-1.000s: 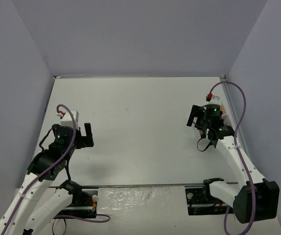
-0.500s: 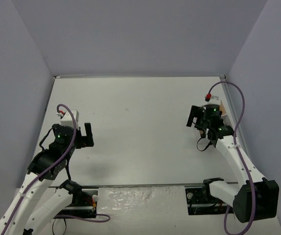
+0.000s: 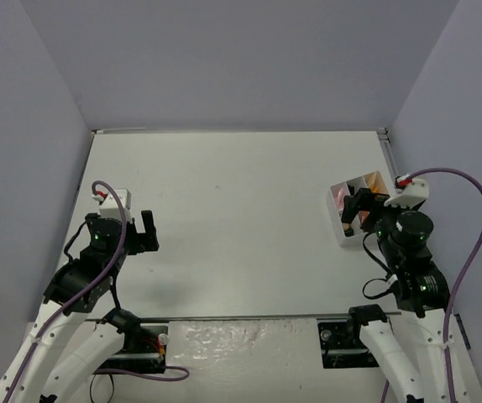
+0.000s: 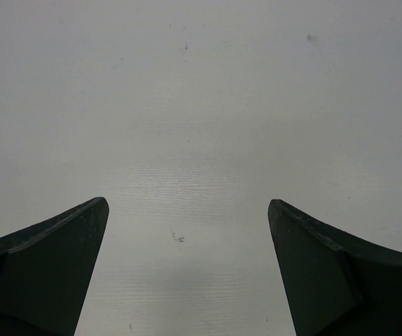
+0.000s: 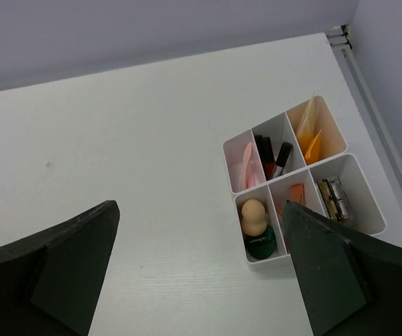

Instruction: Organize the makeup

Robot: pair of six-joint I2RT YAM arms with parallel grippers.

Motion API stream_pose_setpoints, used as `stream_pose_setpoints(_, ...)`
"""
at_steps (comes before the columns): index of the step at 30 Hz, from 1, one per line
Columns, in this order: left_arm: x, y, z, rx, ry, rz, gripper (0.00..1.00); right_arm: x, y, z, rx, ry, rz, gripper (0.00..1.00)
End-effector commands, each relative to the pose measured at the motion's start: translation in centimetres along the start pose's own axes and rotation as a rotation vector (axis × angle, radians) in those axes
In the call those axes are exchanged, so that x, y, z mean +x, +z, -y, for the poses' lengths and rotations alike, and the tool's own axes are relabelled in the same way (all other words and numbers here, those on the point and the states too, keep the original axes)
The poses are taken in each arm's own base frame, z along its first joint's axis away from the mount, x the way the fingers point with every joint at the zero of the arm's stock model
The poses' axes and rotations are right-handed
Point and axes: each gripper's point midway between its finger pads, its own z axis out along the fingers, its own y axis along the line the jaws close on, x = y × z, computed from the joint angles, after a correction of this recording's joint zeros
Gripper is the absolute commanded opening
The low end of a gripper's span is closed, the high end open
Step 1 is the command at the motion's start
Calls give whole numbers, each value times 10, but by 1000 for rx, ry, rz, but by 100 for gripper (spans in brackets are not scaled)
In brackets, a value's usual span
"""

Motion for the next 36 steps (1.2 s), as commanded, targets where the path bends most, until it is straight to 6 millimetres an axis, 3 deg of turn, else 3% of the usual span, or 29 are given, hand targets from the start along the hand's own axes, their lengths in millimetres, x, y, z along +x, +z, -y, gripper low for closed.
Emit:
stream_pose_setpoints(1, -28, -10, -4, -11, -5, 93, 97, -52, -56, -4, -47, -31, 204, 100)
stream_pose_setpoints(7, -30, -26, -11, -8, 2, 116, 97, -80, -117, 5, -37, -31, 382, 100)
stream_pose_setpoints(14, -29, -28, -15, -17, -14, 146, 97, -84, -160, 32, 62, 0, 486, 100)
stream_pose_setpoints(19, -29, -23, -15, -28, -8, 145, 97, -81, -171, 46, 120, 35, 502, 100)
stream_pose_setpoints(24, -18, -15, -15, -33, -4, 124, 97, -80, -173, 46, 114, 36, 510, 100)
stream_pose_setpoints(36, -16, -13, -19, -53, 12, 116, 97, -81, -179, 39, 66, -8, 520, 100)
